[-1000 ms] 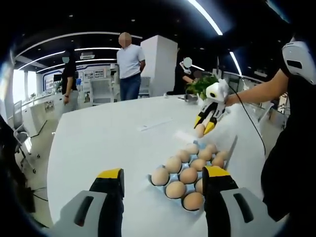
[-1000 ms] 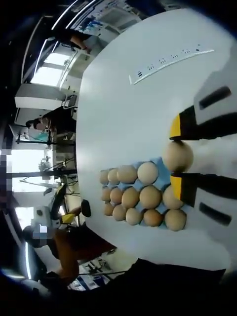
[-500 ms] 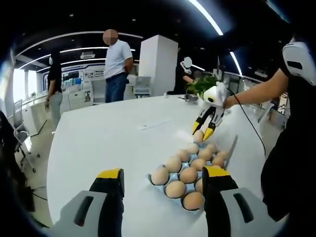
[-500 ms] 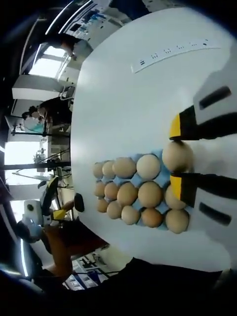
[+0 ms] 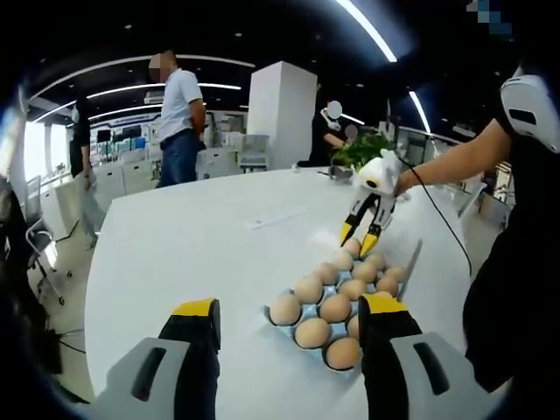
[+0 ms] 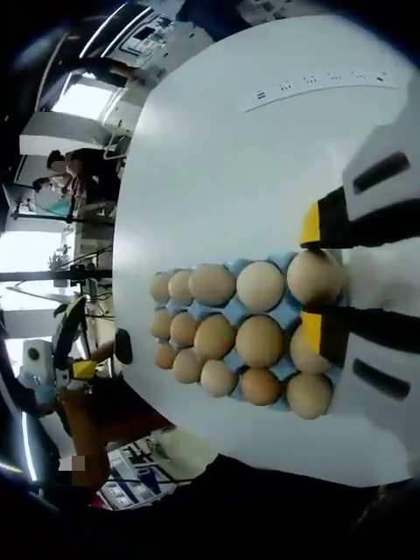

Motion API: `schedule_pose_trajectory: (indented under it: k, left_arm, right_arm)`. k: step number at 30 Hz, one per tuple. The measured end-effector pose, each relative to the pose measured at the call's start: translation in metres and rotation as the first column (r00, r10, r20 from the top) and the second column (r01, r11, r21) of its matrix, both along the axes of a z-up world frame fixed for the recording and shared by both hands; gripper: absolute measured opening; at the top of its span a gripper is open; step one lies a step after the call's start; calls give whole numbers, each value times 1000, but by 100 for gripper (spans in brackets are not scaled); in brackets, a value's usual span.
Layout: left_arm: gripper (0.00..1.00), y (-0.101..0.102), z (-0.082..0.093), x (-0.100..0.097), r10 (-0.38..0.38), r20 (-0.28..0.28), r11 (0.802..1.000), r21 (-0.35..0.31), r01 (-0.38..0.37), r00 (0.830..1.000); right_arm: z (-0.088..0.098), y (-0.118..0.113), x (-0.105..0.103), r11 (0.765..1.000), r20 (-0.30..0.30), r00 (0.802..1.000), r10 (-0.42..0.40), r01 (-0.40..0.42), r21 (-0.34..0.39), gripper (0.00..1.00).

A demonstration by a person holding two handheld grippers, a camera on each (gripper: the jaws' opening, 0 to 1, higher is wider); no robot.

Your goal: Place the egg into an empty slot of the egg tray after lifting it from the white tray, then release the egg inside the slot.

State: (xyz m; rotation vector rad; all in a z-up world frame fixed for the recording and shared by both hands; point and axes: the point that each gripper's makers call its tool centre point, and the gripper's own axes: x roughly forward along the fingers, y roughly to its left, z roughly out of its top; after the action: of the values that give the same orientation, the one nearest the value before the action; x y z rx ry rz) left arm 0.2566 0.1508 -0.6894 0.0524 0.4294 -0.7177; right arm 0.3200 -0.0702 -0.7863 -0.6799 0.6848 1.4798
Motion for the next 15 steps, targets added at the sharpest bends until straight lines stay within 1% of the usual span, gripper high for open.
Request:
schedule_pose_trajectory:
  k: [6,15]
  left_arm:
    - [65,-3,-2,0,-5,-5,1000,1,5,1000]
    - [65,-4,-2,1,-6,-8,1000,0,6,1000]
  right_arm:
    - [-6,2,-4,999,-5,999,42,-42,-31,25]
    - [-9,2,-5,995,-11,997,82,-82,-55,25]
